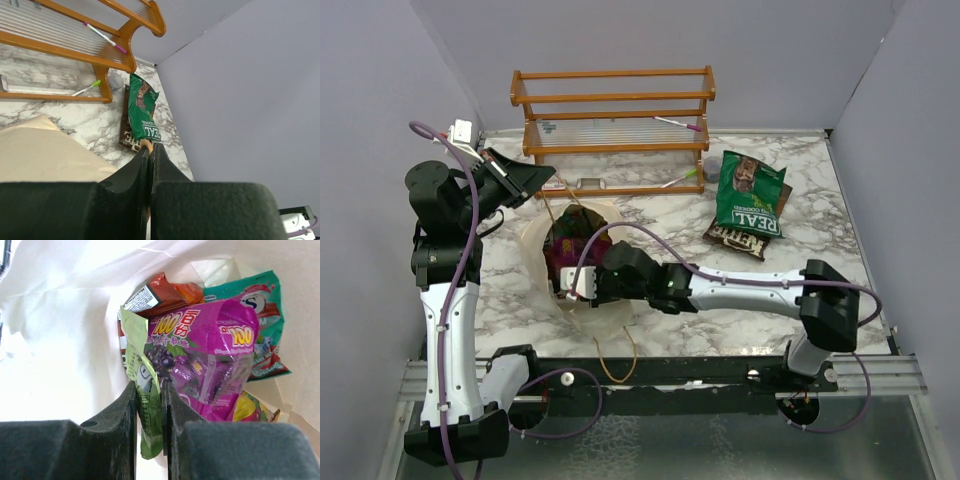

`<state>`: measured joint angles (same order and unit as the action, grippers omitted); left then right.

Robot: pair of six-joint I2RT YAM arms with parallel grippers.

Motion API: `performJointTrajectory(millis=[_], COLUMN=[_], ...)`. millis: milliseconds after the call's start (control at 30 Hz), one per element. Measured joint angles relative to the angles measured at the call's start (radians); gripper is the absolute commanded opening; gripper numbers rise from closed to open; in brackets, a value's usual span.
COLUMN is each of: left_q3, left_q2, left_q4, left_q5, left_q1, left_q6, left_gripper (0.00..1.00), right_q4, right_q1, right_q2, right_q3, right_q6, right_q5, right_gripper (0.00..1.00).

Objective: Take the snacks out of the paper bag

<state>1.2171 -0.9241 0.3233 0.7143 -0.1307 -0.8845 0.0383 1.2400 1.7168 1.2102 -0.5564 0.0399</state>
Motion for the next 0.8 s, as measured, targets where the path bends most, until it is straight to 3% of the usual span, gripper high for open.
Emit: performJointTrajectory(millis=[233,500,667,800], left_q3=[0.000,-0.013,-0.022,-0.022], left_q2=[0.000,0.000,0.000,0.000], left_q4=[0.001,0.000,0.000,0.000], left_q5=[0.000,-0.001,-0.001,-0.001], left_q1=[0.000,0.000,0.000,0.000], left_q6=[0.005,0.006,0.009,0.009], left_gripper=[0.00,0.00,0.00,0.00], right_q4=[0.034,0.040,-0.077,-0.246], right_q1=[0.000,0.000,0.000,0.002], right_q2=[-0.145,-0.466,-0.682,-0.772], right_q3=[-0.027,-0.053,-0.137,-0.286], right_q6=[0.051,0.085,0.110,0.119], right_q5=[0.010,0.011,0.010,-0.137], right_gripper=[0.02,0.02,0.02,0.02])
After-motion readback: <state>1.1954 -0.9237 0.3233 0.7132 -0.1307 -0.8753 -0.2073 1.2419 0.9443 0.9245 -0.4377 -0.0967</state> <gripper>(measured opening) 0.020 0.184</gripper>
